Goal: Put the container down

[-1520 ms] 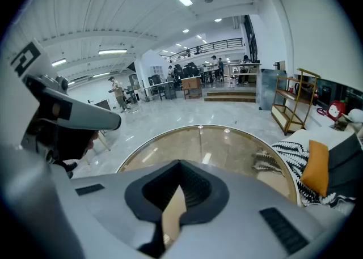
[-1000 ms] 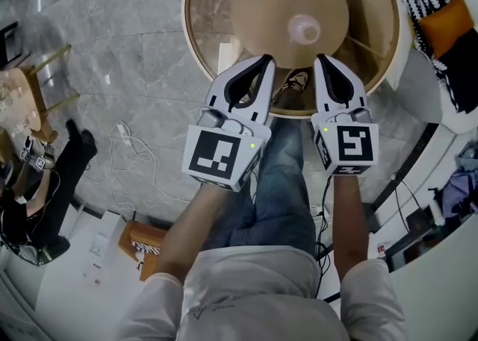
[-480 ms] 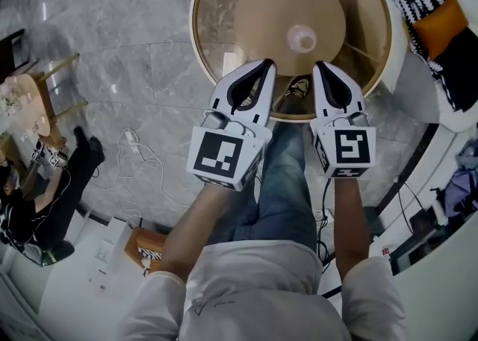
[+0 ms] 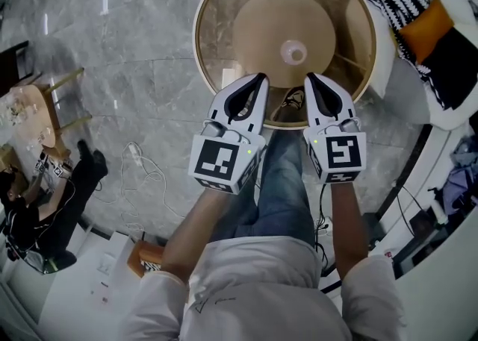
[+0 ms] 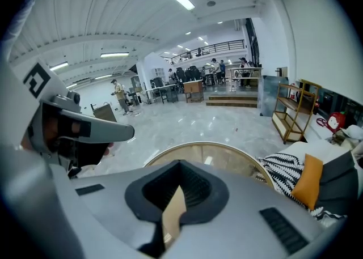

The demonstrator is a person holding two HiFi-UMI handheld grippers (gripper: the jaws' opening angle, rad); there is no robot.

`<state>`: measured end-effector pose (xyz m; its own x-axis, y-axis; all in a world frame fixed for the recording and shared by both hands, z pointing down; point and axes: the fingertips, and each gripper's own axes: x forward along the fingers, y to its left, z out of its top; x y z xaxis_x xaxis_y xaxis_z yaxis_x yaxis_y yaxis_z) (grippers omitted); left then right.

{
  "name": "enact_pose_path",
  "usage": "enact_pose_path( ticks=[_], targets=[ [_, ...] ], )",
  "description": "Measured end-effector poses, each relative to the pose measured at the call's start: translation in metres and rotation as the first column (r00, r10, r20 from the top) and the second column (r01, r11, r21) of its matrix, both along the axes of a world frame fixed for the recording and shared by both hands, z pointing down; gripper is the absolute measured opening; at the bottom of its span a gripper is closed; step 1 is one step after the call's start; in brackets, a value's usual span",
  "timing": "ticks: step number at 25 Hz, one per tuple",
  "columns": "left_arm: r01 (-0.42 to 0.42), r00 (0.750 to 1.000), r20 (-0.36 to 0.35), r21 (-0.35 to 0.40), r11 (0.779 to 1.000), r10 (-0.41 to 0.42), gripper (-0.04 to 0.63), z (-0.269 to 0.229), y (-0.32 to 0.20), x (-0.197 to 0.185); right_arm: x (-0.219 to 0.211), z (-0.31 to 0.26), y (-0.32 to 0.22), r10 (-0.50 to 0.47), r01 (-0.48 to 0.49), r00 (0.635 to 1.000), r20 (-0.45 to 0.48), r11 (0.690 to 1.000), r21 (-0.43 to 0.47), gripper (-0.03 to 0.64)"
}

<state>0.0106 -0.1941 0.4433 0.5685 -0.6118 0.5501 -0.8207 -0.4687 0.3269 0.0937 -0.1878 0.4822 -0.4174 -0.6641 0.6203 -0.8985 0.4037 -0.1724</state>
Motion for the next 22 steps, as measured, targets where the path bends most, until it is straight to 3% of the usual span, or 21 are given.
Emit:
enact_pose_path(
  ticks=[22],
  targets=[
    [-0.028, 0.999, -0.021, 0.044, 0.999, 0.029, 0.017, -0.063, 0.010, 0.002, 0.001, -0.078, 0.009, 0.014, -0.014, 1.000, 0.005, 0.999, 0.042, 0.015]
  ],
)
